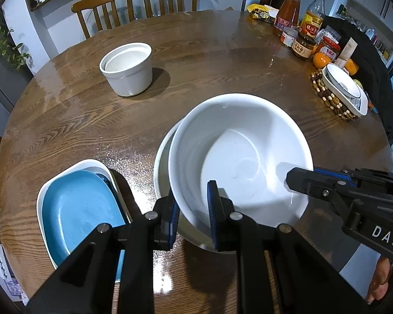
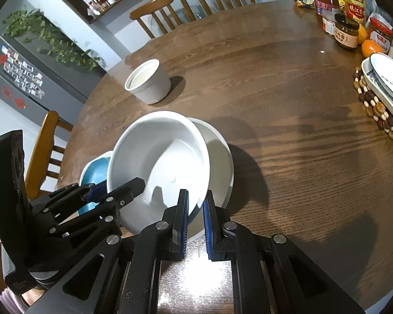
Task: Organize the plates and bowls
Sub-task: 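Carry the smaller white bowl over the large white bowl and lower it in, then release the smaller white bowl inside the large bowl and open both tools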
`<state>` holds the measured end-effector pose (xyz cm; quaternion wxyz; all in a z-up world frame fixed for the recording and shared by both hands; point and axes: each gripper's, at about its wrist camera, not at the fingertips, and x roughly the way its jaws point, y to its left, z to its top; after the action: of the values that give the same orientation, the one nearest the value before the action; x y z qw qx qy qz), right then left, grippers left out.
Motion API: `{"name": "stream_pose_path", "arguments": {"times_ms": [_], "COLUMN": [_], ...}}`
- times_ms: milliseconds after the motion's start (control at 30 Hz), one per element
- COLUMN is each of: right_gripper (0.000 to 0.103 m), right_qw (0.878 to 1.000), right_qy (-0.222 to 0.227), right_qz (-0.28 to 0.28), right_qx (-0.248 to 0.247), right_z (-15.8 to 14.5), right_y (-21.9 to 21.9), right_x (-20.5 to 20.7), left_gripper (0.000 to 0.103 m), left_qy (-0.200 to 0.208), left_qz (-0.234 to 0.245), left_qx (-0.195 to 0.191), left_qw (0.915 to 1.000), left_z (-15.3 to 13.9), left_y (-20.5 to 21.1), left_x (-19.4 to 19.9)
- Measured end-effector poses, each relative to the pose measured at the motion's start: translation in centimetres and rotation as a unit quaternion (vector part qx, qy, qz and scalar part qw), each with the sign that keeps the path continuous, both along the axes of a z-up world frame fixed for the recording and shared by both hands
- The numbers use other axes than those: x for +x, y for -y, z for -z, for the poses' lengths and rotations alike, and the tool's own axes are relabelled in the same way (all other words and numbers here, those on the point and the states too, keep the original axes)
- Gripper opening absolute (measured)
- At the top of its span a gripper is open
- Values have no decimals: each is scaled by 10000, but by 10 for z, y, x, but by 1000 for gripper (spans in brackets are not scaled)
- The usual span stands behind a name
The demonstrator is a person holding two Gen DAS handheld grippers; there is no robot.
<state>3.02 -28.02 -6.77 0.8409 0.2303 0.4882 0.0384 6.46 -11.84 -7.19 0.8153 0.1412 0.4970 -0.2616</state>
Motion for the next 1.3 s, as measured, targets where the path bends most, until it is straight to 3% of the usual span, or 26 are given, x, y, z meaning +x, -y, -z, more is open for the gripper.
{"name": "stream_pose_path", "arguments": {"times_ms": [1300], "right_gripper": [12], "right_qw": [9997], "right_qy": [-165], "right_qz": [-93], "right_qx": [-157], "right_z": [11], "right_y": [-5], "right_x": [6], "left_gripper": [18], "left_qy": [-129], "left_qz": [-34], "left_qx": [216], "left_qw": [9997], "left_z": [14], "left_y": [9], "left_x": [6]}}
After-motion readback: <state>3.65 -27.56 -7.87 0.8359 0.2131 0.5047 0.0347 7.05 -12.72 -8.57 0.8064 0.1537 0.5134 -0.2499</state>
